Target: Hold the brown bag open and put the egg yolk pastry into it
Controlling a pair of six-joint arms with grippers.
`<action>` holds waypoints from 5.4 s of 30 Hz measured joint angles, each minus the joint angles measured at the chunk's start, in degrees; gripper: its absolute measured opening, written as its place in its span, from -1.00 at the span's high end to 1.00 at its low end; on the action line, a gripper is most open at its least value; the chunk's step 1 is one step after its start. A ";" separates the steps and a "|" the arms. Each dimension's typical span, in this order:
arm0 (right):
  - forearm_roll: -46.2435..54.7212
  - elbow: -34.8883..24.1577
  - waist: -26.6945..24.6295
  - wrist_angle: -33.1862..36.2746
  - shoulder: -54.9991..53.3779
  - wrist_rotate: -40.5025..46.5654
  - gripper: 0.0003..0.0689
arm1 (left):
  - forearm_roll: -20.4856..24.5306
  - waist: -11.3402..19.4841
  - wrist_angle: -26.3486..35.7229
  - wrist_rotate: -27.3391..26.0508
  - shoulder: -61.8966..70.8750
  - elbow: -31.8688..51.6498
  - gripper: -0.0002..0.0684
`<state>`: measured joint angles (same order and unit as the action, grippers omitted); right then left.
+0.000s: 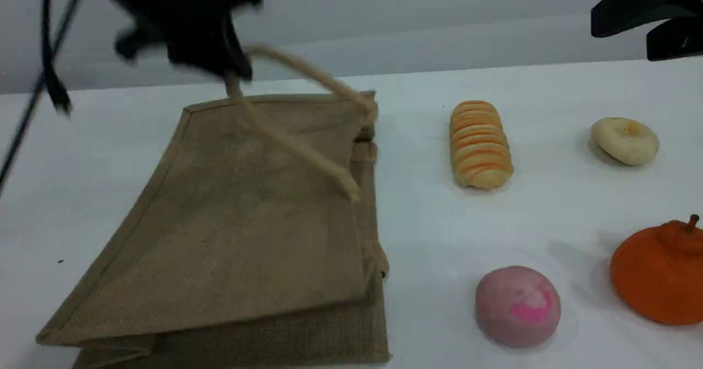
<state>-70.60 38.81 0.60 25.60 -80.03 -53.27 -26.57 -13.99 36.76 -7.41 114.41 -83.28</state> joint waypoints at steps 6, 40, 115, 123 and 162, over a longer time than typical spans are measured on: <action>0.00 0.00 0.00 -2.62 0.00 -1.93 -0.27 | 3.07 0.00 12.09 -0.65 -7.60 -10.52 0.74; 0.36 16.81 0.00 -25.60 -29.66 -4.32 -0.27 | -3.34 0.00 33.25 -23.75 -9.21 -26.08 0.74; 0.32 -0.78 -0.01 -7.77 -5.35 -6.65 0.89 | -11.08 0.00 33.20 -26.68 -9.39 -26.08 0.74; -0.31 -0.73 4.08 5.52 3.63 -3.69 0.90 | -10.98 0.00 33.20 -26.68 -9.39 -26.08 0.74; -23.53 19.64 24.48 -3.32 -28.08 -17.40 0.90 | -10.97 0.00 33.20 -26.34 -9.39 -26.08 0.74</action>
<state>-94.12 58.45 25.08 22.28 -108.10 -70.67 -37.54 -13.99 69.96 -33.75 105.03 -109.36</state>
